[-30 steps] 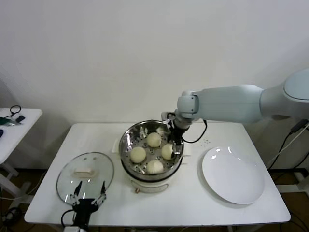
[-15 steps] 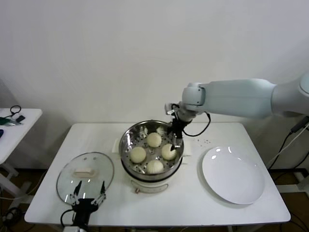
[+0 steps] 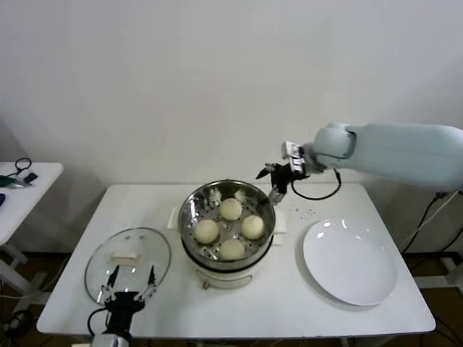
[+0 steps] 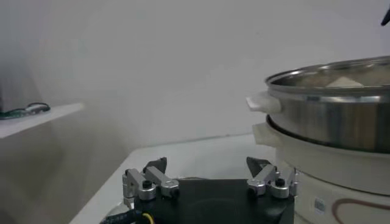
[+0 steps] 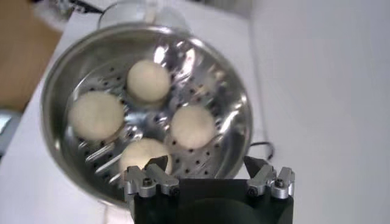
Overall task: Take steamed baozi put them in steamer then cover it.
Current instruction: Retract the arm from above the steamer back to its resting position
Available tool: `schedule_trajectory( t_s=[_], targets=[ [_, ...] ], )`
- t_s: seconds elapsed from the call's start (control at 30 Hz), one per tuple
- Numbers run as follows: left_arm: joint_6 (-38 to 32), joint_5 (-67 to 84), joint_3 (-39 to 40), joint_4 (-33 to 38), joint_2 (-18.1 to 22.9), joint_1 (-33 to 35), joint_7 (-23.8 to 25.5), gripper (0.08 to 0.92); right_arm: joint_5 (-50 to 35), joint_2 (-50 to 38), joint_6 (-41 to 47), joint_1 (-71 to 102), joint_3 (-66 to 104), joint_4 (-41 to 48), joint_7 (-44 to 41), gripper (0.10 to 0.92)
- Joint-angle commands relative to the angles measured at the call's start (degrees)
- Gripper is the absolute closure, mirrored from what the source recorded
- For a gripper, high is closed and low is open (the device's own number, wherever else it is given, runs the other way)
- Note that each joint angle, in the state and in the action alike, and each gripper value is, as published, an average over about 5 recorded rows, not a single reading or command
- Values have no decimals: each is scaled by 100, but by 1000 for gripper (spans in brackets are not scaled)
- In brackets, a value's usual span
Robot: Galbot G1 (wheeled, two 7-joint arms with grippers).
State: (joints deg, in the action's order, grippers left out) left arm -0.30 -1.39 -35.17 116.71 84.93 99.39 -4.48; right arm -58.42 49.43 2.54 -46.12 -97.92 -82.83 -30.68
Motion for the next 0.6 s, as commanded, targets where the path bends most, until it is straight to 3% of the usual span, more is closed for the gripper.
schedule_trajectory(
  t_s=[0.03,0.27,0.6],
  targets=[
    [51,-115,-63,60,30,-55,-11,177,196,-1933,-1274,1836,1882,-623,1666,203],
    [64,-218,-18,185,38,-43,0,177,772,-2469,-1587,4527,4491,-709,2187,203],
    [66,-778,-112,215,87,-69,-1,177,1185,-2253,-1564,7273,7806,-798,2445,203]
  ],
)
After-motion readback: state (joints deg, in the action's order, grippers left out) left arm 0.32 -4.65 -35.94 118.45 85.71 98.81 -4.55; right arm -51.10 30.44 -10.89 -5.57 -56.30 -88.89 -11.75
